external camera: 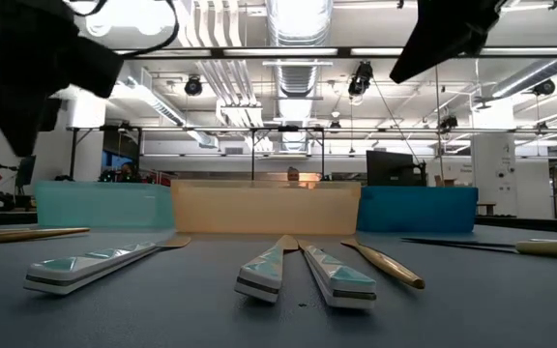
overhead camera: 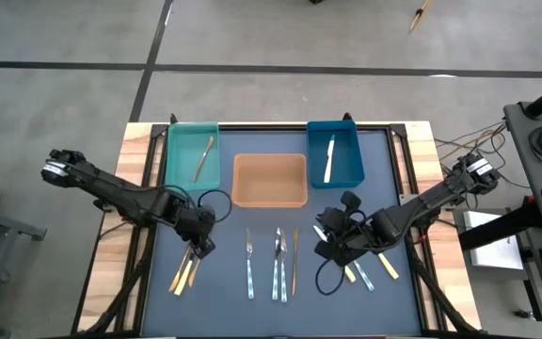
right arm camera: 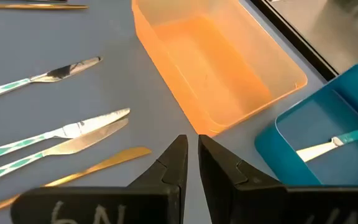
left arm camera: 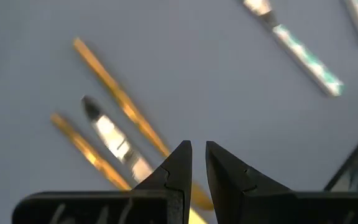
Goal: Sort silverware by color (type)
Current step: Put the white knife in the orange bin
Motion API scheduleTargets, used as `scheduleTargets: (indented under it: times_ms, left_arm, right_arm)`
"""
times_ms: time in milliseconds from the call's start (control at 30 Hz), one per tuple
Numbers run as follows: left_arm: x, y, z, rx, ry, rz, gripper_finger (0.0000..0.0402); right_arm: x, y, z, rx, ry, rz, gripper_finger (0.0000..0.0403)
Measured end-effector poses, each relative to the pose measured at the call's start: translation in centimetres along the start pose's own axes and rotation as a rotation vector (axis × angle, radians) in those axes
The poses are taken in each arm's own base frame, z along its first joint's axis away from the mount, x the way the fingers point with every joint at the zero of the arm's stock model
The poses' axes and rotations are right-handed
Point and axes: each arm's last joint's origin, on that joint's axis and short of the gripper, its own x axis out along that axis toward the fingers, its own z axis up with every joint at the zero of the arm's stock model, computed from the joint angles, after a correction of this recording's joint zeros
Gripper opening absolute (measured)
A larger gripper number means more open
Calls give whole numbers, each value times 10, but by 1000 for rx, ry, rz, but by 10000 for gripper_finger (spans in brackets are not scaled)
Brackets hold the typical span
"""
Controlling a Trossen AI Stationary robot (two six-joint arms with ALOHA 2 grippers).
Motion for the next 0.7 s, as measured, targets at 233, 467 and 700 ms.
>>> scheduleTargets:
  times_ms: [233,467,700]
  left_arm:
    - [11,-9,-1,17,36,-27,29]
    - [18,-25,3,207,-26,-147,29]
    - [26,-35,10,95,-62,-207,29]
  right_arm:
    - [2,2,2,-51,-38,6,31]
    - [2,4,3,-71,-65,15,31]
    - [2,4,3,-74,-57,22,31]
